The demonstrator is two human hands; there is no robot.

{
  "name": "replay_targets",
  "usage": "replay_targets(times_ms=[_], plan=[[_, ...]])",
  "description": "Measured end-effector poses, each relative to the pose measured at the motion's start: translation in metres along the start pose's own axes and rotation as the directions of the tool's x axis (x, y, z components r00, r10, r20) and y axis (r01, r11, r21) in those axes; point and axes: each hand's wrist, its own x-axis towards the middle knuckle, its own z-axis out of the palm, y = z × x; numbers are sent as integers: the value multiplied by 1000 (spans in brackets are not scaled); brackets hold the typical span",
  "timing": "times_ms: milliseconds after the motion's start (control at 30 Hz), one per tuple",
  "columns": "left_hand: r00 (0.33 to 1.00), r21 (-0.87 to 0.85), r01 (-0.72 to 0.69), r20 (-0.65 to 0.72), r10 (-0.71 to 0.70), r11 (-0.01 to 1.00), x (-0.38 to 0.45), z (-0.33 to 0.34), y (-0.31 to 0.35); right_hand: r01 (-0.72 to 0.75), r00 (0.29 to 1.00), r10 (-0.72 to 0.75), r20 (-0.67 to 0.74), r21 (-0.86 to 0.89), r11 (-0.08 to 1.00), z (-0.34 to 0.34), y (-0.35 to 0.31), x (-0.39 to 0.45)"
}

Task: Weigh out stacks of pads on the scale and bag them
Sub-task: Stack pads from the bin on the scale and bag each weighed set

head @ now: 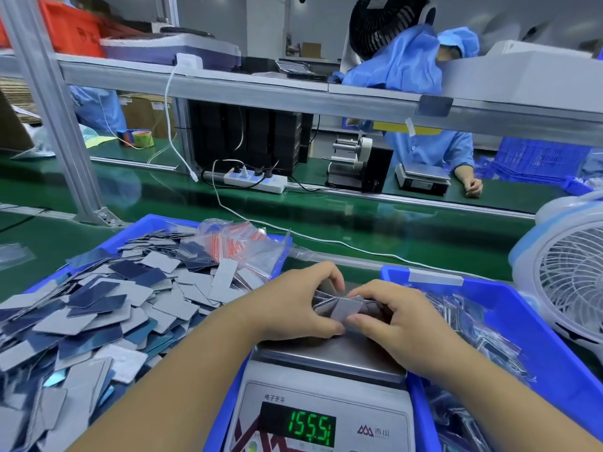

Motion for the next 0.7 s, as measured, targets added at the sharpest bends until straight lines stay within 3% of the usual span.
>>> replay_targets(times_ms=[100,200,333,700], plan=[[1000,-48,5,-6,-5,999,0,-5,-1,-2,1000,2,-31,14,1000,2,2,1],[999,-80,22,-25,-24,997,-1,-9,-7,-91,994,94,-55,49,995,3,6,0],[996,-237,40,-71,-59,971,1,-9,-13,-159,984,162,-75,41,986,0,11,-1],[983,-293,46,-158,-96,955,6,-3,-11,-250,956,248,-157,11,968,0,5,-1]])
